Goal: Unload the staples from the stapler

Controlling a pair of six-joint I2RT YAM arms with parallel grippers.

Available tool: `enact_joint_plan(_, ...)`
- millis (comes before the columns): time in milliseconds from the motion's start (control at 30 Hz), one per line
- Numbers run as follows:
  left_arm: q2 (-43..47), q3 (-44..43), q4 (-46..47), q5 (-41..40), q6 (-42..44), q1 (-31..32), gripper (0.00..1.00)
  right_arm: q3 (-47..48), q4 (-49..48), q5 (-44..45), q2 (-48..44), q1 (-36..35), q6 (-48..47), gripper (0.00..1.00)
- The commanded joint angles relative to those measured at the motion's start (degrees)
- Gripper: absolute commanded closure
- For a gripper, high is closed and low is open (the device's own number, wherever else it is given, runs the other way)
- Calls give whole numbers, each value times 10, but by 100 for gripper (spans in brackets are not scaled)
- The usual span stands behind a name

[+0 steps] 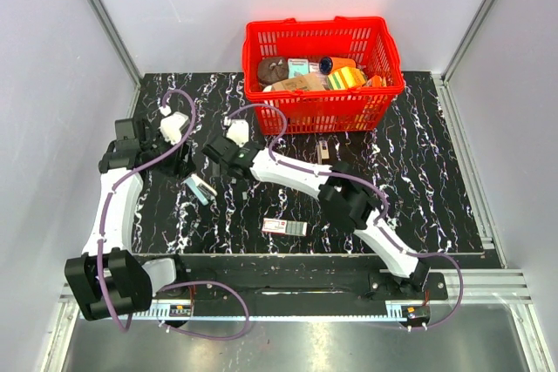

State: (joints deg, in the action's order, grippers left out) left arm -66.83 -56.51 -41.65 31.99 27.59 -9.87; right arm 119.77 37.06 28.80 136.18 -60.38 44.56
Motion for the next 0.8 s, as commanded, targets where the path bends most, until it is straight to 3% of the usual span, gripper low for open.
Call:
enact_joint_plan(0, 25, 13, 13, -14, 6, -5, 41, 56, 42, -9, 34, -6, 34, 16)
enact_joint_plan(267, 23, 20, 24, -16, 1, -6, 41, 92, 74, -11, 81, -7, 40, 37)
enact_joint_plan(467, 23, 25, 29, -19, 1, -6, 41, 111, 82, -13, 95, -7, 38, 40)
enact_joint_plan(633, 22, 25, 31, -23, 3, -6, 41, 119, 94, -17, 100, -7, 37, 49)
enact_joint_plan(767, 23, 27, 32, -25, 4, -7, 41, 118, 109, -19, 100, -7, 45, 52)
